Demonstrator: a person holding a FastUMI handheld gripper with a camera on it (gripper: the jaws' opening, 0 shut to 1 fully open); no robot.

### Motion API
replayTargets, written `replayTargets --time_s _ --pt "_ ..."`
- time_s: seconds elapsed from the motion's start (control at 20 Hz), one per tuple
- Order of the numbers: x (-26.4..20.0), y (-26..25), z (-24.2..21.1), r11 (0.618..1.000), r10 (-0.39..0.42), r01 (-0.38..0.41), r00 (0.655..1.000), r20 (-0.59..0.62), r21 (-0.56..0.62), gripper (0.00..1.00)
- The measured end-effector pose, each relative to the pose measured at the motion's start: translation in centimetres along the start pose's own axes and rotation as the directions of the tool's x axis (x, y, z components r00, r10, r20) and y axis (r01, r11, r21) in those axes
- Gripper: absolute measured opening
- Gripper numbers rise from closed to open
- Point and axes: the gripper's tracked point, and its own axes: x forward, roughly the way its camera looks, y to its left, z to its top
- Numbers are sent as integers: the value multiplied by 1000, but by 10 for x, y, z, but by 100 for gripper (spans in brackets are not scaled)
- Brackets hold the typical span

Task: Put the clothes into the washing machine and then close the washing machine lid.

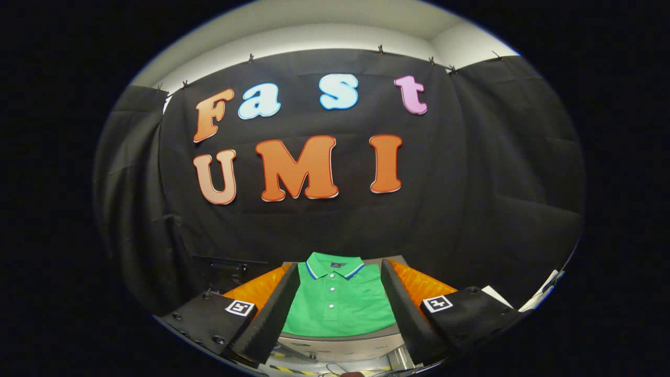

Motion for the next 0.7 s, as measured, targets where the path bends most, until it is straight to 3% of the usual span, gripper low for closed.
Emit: replayTargets --time_s 0.2,0.3,0.55,0.7 --pt "63 16 -16 999 33 -37 982 -188 -16 100" --pt "89 22 -35 998 32 -47 956 -293 -44 100" --pt "147 18 -92 995 -16 -42 832 -555 -91 100" --pt "169 11 -123 999 -19 -20 747 -664 -51 100"
